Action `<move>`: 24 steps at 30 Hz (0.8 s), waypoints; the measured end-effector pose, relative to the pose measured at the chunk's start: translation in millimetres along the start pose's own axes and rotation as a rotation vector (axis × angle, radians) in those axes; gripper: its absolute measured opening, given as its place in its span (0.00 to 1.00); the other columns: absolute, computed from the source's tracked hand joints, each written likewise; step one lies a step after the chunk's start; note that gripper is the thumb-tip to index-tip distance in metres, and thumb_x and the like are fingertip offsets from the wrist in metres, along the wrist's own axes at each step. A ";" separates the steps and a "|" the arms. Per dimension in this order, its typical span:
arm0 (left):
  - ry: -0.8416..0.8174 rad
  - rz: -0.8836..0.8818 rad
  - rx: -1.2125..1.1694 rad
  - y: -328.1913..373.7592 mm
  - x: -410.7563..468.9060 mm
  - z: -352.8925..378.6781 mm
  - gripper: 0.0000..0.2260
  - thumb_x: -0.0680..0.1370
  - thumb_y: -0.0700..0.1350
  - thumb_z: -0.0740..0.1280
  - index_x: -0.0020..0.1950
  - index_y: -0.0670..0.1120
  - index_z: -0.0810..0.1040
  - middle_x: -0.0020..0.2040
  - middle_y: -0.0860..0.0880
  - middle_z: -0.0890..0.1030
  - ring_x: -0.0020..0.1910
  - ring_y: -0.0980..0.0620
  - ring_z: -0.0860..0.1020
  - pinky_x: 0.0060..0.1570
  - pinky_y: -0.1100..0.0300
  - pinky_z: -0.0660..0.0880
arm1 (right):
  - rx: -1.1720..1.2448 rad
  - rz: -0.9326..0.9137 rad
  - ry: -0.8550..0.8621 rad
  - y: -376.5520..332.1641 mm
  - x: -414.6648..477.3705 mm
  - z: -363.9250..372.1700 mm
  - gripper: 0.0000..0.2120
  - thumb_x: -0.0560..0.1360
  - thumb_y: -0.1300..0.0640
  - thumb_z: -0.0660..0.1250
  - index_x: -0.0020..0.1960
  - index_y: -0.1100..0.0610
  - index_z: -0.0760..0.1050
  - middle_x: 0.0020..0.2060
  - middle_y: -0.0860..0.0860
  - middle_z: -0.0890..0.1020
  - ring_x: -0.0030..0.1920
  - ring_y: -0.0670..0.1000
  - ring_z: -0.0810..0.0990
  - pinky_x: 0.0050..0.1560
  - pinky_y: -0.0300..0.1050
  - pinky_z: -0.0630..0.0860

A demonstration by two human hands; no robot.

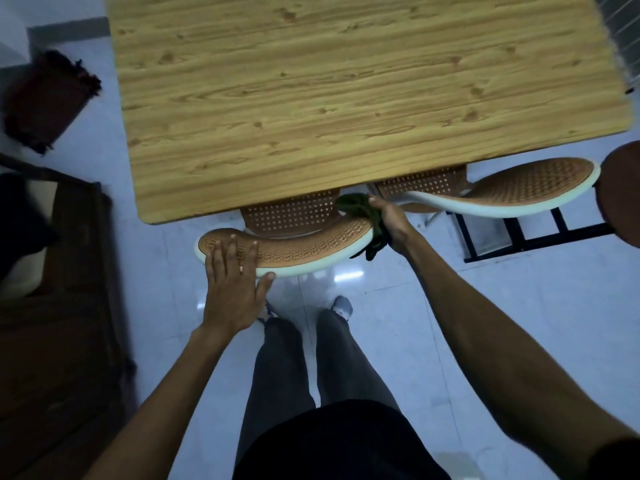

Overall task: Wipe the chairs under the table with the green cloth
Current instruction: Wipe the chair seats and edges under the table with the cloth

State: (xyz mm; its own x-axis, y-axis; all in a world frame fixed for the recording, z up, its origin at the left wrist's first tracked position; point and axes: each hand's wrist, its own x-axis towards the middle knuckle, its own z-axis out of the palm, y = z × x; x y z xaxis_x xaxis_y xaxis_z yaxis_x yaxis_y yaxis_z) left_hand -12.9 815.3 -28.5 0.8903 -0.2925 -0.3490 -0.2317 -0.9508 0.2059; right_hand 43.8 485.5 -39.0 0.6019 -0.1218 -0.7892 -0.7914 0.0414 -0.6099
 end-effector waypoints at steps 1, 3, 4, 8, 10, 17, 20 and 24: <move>0.001 -0.004 0.006 0.3 0.5 0.8 0.31 0.80 0.61 0.51 0.77 0.43 0.62 0.77 0.33 0.59 0.75 0.30 0.56 0.74 0.35 0.51 | 0.009 0.027 -0.009 -1.6 2.7 -1.9 0.22 0.86 0.51 0.51 0.75 0.62 0.67 0.60 0.68 0.80 0.44 0.66 0.80 0.41 0.62 0.77; 0.014 0.000 0.023 2.6 0.7 0.2 0.31 0.80 0.60 0.51 0.76 0.41 0.63 0.75 0.31 0.61 0.74 0.29 0.59 0.73 0.34 0.52 | -0.027 0.032 -0.074 -1.5 5.5 -0.9 0.21 0.86 0.53 0.50 0.74 0.62 0.68 0.63 0.73 0.76 0.54 0.76 0.77 0.52 0.77 0.72; 0.010 -0.001 0.022 3.8 -1.4 -0.9 0.32 0.80 0.60 0.51 0.76 0.40 0.64 0.74 0.30 0.62 0.73 0.28 0.60 0.72 0.33 0.53 | -0.054 -0.006 -0.108 1.1 0.0 4.2 0.21 0.86 0.54 0.50 0.73 0.61 0.70 0.65 0.74 0.73 0.57 0.78 0.75 0.55 0.79 0.72; -0.022 -0.025 0.026 8.6 1.1 -8.6 0.33 0.79 0.61 0.50 0.74 0.38 0.66 0.73 0.29 0.64 0.72 0.27 0.61 0.71 0.32 0.54 | -0.555 -0.271 0.185 22.3 -39.0 39.0 0.26 0.86 0.48 0.49 0.79 0.61 0.57 0.81 0.59 0.48 0.80 0.63 0.46 0.77 0.63 0.47; -0.046 -0.028 0.011 11.4 -1.3 -11.8 0.35 0.79 0.62 0.47 0.74 0.38 0.65 0.73 0.28 0.64 0.72 0.27 0.61 0.71 0.32 0.54 | -0.764 -0.304 0.301 45.3 -72.8 73.6 0.32 0.84 0.40 0.43 0.81 0.58 0.49 0.82 0.54 0.42 0.79 0.61 0.35 0.76 0.62 0.40; -0.150 -0.041 -0.010 6.7 0.8 -17.4 0.40 0.75 0.65 0.39 0.78 0.41 0.60 0.76 0.31 0.59 0.75 0.28 0.54 0.72 0.33 0.50 | -0.856 -0.389 0.348 75.7 -127.2 198.1 0.32 0.83 0.41 0.43 0.82 0.57 0.51 0.82 0.52 0.46 0.80 0.58 0.36 0.78 0.66 0.40; -0.132 -0.037 -0.019 8.3 2.8 -20.0 0.47 0.73 0.71 0.31 0.76 0.41 0.63 0.76 0.32 0.60 0.75 0.30 0.57 0.73 0.35 0.50 | -0.852 -0.359 0.414 65.4 -106.0 174.4 0.30 0.84 0.44 0.48 0.82 0.55 0.51 0.82 0.51 0.47 0.81 0.55 0.39 0.77 0.68 0.41; -0.129 -0.033 -0.038 8.3 2.2 -19.3 0.45 0.75 0.70 0.34 0.74 0.41 0.67 0.74 0.30 0.63 0.73 0.28 0.59 0.72 0.33 0.54 | -0.827 -0.309 0.480 41.9 -67.3 121.2 0.28 0.84 0.46 0.51 0.80 0.57 0.56 0.82 0.52 0.50 0.81 0.56 0.42 0.76 0.71 0.47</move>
State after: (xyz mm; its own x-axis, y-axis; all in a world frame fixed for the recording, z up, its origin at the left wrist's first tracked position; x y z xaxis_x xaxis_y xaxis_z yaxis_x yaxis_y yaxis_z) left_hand -5.3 808.7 -9.9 0.8390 -0.2741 -0.4701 -0.1857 -0.9562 0.2262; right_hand -16.9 615.6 -20.1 0.8307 -0.4055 -0.3815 -0.5435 -0.7392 -0.3978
